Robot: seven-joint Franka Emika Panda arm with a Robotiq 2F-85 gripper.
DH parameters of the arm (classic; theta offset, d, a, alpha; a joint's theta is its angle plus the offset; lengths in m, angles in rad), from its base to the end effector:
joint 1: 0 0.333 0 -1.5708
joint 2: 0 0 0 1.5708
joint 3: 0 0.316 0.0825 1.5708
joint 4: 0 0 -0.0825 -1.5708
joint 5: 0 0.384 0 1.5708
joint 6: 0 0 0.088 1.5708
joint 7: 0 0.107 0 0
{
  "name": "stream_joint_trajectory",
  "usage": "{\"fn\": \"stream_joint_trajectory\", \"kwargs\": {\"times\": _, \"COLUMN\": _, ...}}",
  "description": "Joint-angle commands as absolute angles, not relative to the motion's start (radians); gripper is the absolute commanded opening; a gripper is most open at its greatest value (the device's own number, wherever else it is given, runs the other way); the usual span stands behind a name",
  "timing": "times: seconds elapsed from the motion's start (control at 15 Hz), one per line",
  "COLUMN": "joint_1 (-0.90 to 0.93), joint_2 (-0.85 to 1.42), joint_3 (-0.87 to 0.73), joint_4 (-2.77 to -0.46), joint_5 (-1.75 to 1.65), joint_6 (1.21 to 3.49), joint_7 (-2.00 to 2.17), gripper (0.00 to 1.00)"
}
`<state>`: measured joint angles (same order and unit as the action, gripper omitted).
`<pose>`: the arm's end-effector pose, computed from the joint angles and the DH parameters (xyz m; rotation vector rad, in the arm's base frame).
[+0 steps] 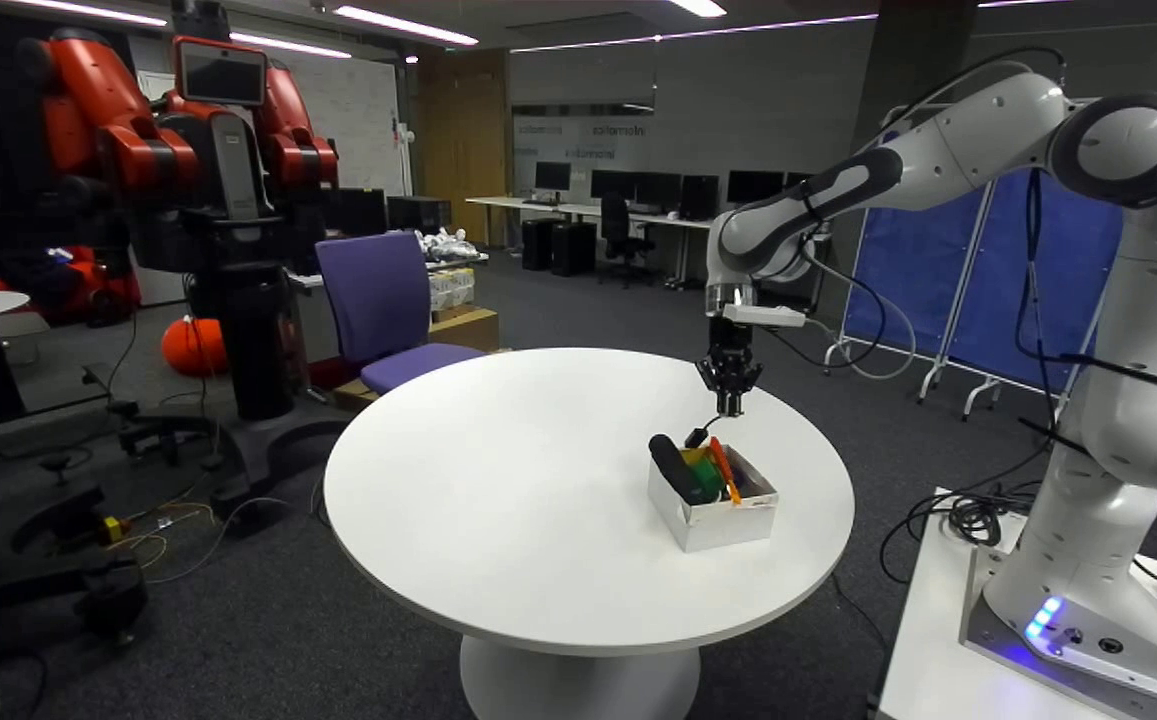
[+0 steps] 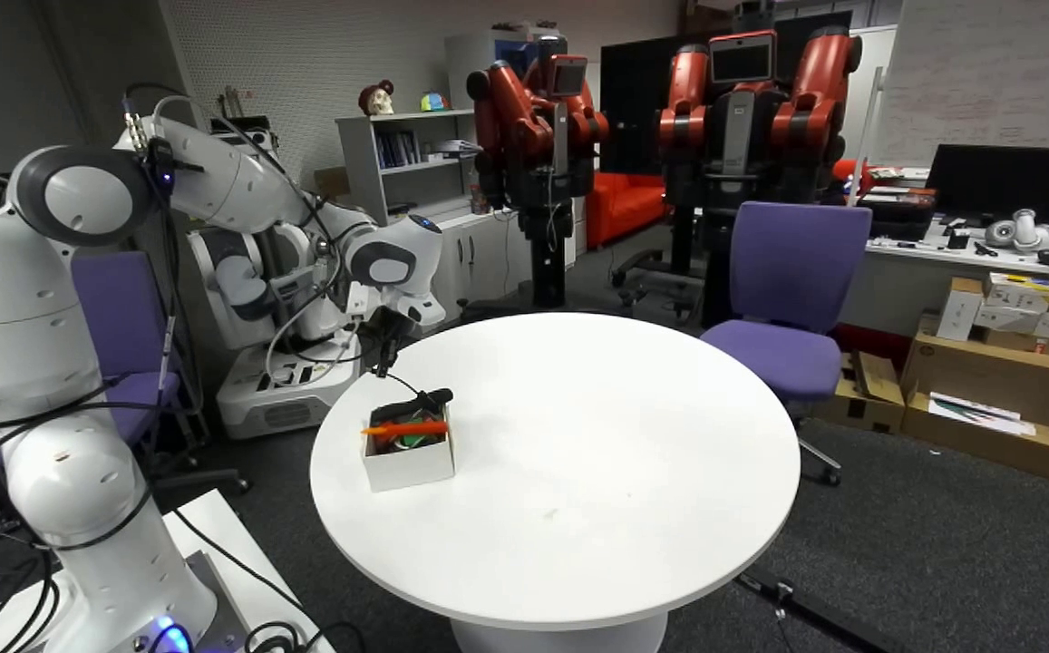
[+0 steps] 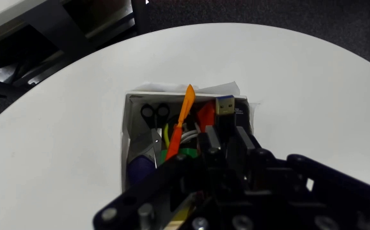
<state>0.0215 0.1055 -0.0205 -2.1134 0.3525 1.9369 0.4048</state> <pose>0.5285 0.0242 0.3486 -2.7391 0.8147 0.4850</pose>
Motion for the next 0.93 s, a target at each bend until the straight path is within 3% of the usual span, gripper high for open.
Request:
{"fn": "stream_joint_trajectory", "kwargs": {"times": 0.0, "joint_1": 0.007, "joint_2": 0.169, "joint_3": -0.017, "joint_4": -2.032, "joint_5": 0.377, "joint_6": 1.864, "joint_7": 0.358, "gripper": 0.04}}
{"fn": "stream_joint_trajectory", "kwargs": {"times": 0.87, "joint_1": 0.004, "joint_2": 0.315, "joint_3": -0.021, "joint_4": -1.87, "joint_5": 0.37, "joint_6": 1.72, "joint_7": 0.383, "gripper": 0.04}}
